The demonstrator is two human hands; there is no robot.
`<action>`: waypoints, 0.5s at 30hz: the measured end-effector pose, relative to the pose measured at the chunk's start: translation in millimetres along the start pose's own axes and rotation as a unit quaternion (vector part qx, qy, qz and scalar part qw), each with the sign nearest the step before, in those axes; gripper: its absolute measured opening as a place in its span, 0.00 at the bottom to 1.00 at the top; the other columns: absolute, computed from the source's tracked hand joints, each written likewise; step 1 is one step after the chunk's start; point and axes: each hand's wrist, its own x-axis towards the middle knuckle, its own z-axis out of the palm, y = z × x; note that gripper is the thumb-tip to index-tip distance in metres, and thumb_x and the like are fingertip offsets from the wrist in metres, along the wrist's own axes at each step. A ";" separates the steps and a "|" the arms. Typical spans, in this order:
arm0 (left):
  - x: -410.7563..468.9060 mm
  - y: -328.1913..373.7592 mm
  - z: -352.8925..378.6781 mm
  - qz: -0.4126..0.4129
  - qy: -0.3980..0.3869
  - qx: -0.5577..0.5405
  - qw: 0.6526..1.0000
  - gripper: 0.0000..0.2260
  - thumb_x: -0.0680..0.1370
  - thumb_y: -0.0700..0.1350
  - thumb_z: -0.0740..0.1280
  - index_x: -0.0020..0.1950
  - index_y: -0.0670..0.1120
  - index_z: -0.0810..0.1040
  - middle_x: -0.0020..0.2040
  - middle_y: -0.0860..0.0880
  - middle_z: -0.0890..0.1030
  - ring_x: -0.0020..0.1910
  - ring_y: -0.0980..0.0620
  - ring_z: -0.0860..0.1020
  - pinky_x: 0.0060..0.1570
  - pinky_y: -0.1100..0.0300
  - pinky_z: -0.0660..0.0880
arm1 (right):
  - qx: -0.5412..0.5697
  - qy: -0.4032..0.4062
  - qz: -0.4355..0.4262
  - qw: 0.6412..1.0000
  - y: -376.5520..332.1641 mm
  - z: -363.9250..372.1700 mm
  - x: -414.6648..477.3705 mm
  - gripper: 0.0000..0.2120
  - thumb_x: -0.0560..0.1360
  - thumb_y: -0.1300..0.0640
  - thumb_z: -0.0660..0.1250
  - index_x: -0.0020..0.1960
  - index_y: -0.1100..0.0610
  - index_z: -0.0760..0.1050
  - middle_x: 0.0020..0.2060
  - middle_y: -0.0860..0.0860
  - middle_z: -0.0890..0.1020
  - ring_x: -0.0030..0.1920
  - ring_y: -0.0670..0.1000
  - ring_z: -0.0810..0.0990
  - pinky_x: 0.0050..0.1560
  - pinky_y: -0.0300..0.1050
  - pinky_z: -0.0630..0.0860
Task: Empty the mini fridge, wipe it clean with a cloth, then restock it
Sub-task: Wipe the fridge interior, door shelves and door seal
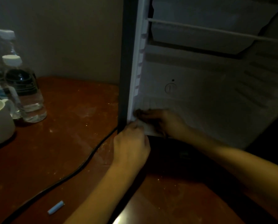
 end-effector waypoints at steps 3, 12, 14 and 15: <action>2.2 -8.7 10.6 0.051 0.041 -0.012 0.998 0.14 0.64 0.37 0.74 0.50 0.40 0.85 0.54 0.43 0.84 0.45 0.45 0.84 0.34 0.57 0.80 | -0.112 0.032 0.035 0.993 38.0 -4.9 53.5 0.13 0.79 0.49 0.64 0.62 0.48 0.79 0.47 0.49 0.85 0.36 0.53 0.79 0.37 0.42 0.76; 0.0 -6.9 24.0 0.058 0.065 -0.027 0.996 0.11 0.59 0.35 0.78 0.39 0.42 0.84 0.40 0.43 0.84 0.31 0.44 0.82 0.26 0.59 0.76 | -0.051 0.007 0.038 0.998 -1.7 -3.1 19.2 0.24 0.76 0.69 0.62 0.68 0.49 0.73 0.68 0.48 0.73 0.68 0.47 0.71 0.66 0.32 0.62; -0.4 -5.4 24.1 0.062 0.072 -0.008 0.995 0.09 0.60 0.37 0.77 0.36 0.45 0.83 0.35 0.47 0.83 0.28 0.46 0.79 0.24 0.60 0.73 | -0.043 -0.012 -0.023 0.999 -12.3 -2.7 -8.5 0.25 0.77 0.66 0.63 0.68 0.45 0.70 0.69 0.44 0.72 0.68 0.43 0.70 0.69 0.35 0.63; -0.8 -4.5 23.1 0.061 0.072 -0.009 0.996 0.08 0.59 0.37 0.77 0.35 0.45 0.83 0.34 0.47 0.82 0.27 0.47 0.79 0.23 0.60 0.72 | -0.044 -0.012 -0.024 0.999 -7.7 -0.6 -9.2 0.24 0.77 0.65 0.63 0.68 0.44 0.70 0.68 0.44 0.72 0.68 0.44 0.70 0.70 0.38 0.64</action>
